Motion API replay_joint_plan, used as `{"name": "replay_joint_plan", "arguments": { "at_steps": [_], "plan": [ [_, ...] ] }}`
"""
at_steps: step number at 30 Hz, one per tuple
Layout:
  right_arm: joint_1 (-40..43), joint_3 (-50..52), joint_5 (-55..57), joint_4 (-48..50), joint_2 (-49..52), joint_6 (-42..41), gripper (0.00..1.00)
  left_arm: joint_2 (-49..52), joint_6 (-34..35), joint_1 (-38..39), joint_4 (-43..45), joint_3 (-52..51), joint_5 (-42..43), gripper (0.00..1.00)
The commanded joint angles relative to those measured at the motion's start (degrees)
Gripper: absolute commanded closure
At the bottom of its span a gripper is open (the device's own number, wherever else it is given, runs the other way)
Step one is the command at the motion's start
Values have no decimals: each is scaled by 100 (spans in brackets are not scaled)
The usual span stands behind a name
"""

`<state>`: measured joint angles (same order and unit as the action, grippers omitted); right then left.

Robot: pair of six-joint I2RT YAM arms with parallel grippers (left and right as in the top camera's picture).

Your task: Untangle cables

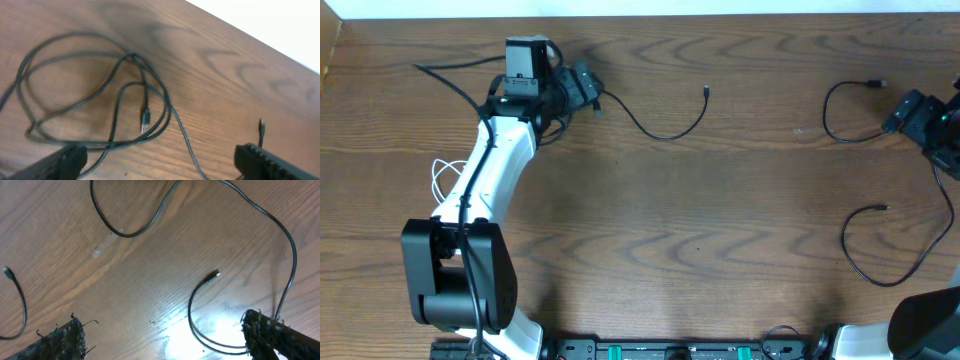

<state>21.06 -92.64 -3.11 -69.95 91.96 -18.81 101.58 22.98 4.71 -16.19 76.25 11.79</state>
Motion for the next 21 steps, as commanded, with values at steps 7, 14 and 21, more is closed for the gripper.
{"name": "replay_joint_plan", "arguments": {
  "at_steps": [7,14,21],
  "plan": [
    [-227,52,13,-122,-72,85,3,603,-3530,721,-24,81,-1331,2],
    [-426,426,15,-50,-72,85,2,1309,-3427,623,553,81,-2293,2],
    [-468,946,13,184,-72,-13,9,1517,-2780,332,756,81,-2341,9]
  ]
}}
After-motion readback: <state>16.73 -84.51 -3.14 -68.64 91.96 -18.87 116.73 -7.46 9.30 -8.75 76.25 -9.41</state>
